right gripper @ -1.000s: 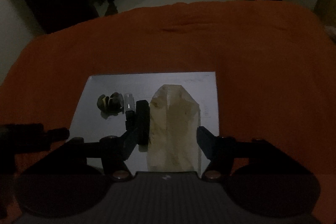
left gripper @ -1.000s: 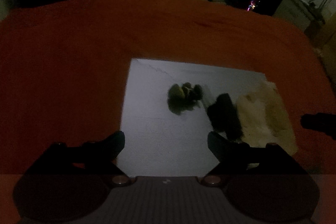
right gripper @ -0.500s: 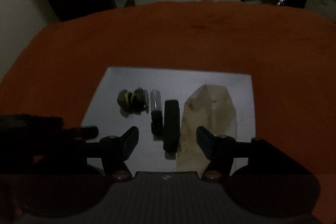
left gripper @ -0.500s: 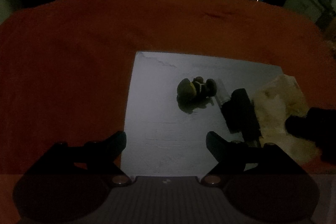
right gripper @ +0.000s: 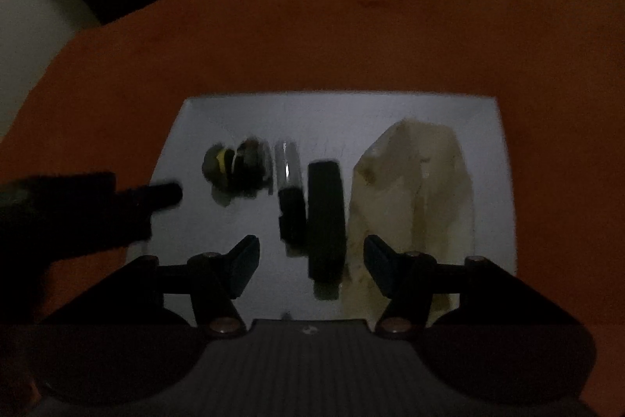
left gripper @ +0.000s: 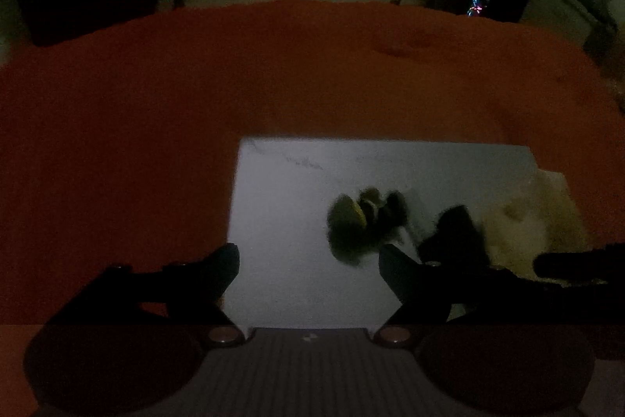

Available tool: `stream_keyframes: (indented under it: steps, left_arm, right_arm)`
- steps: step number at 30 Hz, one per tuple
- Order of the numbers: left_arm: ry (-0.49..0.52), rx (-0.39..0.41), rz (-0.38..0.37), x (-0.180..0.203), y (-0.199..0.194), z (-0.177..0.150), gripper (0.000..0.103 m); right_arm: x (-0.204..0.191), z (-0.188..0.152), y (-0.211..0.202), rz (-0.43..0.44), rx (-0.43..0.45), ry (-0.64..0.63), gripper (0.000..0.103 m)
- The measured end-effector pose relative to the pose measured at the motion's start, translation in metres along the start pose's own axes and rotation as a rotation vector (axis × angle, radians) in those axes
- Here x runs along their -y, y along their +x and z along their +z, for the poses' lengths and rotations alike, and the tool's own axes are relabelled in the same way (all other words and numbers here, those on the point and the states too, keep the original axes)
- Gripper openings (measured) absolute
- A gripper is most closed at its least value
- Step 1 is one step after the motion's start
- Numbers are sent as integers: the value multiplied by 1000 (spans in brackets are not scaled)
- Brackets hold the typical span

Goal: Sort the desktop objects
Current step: 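Grasp the black cylinder with the right tool while the left approaches the dark stones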

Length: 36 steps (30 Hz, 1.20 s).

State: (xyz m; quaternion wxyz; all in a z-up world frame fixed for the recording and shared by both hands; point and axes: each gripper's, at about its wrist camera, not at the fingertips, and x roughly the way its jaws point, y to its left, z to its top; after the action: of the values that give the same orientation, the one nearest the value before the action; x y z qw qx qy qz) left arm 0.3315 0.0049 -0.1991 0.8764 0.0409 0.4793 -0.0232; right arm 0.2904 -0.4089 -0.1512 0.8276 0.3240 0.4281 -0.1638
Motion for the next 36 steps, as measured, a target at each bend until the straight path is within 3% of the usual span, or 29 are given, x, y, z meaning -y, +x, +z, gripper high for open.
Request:
stream_keyframes:
  steps: [2, 9, 17, 21, 23, 25, 26, 36]
  left_arm:
    - [53, 39, -4, 2, 5, 2, 77]
    - [233, 105, -131, 13, 15, 7, 76]
    - [293, 73, -119, 21, 34, 0, 76]
    - [278, 62, -120, 18, 41, 1, 76]
    - [294, 53, -122, 20, 43, 0, 76]
    - [316, 41, -118, 24, 47, -1, 76]
    - [327, 36, -117, 26, 49, -1, 76]
    - [369, 9, -113, 37, 57, -4, 76]
  right_arm:
    - [-1, -1, 5, -2, -5, -8, 63]
    - [-4, -1, 17, -39, -23, -27, 63]
    - [-10, -4, 32, -103, -48, -83, 63]
    - [-7, -5, 32, -107, -52, -85, 63]
    - [-6, -5, 32, -110, -54, -86, 57]
    - [-5, -6, 33, -112, -56, -87, 40]
    - [-4, -6, 33, -113, -57, -87, 37]
    - [4, -9, 28, -104, -56, -54, 28]
